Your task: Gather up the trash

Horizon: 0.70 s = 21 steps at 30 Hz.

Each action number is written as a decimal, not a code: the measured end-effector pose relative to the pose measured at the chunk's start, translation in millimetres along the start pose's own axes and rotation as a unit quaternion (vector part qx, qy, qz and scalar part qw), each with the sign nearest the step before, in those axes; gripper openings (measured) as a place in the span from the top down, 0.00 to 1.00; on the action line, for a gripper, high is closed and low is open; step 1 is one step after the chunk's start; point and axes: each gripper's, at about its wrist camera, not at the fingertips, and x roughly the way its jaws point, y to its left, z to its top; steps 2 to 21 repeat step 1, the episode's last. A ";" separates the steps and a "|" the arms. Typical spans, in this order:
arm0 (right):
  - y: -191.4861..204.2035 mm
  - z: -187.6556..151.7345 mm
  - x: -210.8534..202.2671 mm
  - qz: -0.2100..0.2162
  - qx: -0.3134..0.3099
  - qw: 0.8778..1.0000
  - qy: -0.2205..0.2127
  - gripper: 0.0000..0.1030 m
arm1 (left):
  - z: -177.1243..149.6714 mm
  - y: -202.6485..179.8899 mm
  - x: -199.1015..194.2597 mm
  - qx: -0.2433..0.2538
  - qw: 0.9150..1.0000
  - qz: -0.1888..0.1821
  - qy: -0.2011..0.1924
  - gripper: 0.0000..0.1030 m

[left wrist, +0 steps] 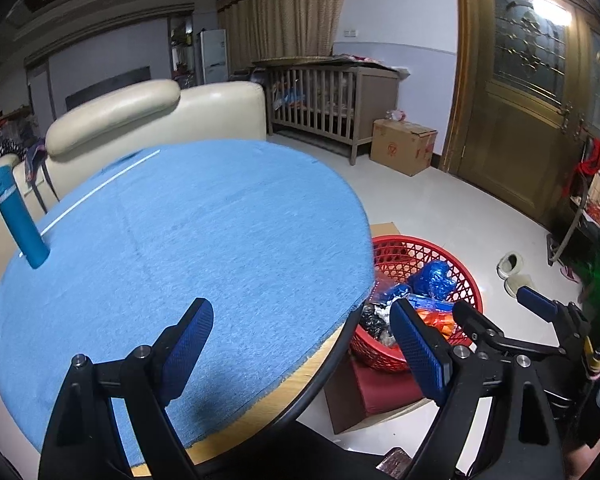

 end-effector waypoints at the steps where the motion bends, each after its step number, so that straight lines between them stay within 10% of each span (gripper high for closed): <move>1: -0.4 0.1 -0.1 -0.001 0.000 1.000 0.000 0.03 | 0.2 -1.6 -0.6 0.003 1.000 0.000 -0.001 0.13; 21: -0.4 0.1 -0.1 -0.001 0.000 1.000 0.000 0.03 | 0.2 -1.6 -0.6 0.003 1.000 0.000 -0.001 0.13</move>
